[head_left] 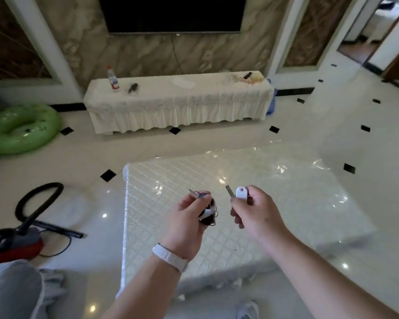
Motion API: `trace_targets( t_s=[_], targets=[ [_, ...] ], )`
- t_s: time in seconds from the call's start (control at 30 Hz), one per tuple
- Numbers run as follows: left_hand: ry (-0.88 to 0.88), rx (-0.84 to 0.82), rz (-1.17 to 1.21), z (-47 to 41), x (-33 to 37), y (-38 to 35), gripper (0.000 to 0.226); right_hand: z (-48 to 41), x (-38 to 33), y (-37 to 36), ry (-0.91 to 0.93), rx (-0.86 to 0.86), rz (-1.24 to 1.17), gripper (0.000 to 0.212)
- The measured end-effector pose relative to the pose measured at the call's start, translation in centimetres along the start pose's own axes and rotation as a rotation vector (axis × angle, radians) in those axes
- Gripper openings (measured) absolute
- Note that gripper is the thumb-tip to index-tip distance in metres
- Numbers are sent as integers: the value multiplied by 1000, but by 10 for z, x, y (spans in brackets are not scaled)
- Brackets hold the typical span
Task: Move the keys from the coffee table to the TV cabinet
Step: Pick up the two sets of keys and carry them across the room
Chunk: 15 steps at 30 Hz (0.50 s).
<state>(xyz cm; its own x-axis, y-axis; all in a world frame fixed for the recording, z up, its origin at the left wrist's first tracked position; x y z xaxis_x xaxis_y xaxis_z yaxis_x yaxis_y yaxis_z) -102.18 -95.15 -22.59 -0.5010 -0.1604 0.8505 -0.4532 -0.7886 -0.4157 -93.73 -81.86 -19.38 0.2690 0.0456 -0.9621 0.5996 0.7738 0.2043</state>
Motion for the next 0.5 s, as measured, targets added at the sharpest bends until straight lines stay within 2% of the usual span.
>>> trace_targets(
  t_s=[0.13,0.3,0.5],
  targets=[
    [-56,-73,-222,7,-2,-50,2,18,-2,52,-1,99,-39,15],
    [-149,-116,-455,9,-15,-111,14,39,9,122,-9,227,-66,16],
    [-164,-194,-593,19,-57,-209,9,66,30,226,-18,353,-86,22]
  ],
)
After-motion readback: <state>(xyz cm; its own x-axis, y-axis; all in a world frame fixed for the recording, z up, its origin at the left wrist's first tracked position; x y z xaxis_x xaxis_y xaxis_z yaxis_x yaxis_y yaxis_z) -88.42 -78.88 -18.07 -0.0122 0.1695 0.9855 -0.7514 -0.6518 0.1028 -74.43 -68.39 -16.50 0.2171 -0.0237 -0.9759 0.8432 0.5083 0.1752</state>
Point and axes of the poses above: each hand's wrist, its own z-axis away from the middle knuckle, its own y-axis out of the back of the hand, x = y × z, the point moved 5 cm from there along -z, towards the middle knuckle, and after that the axes turned 8 degrees about -z, right-handed, at the moved point
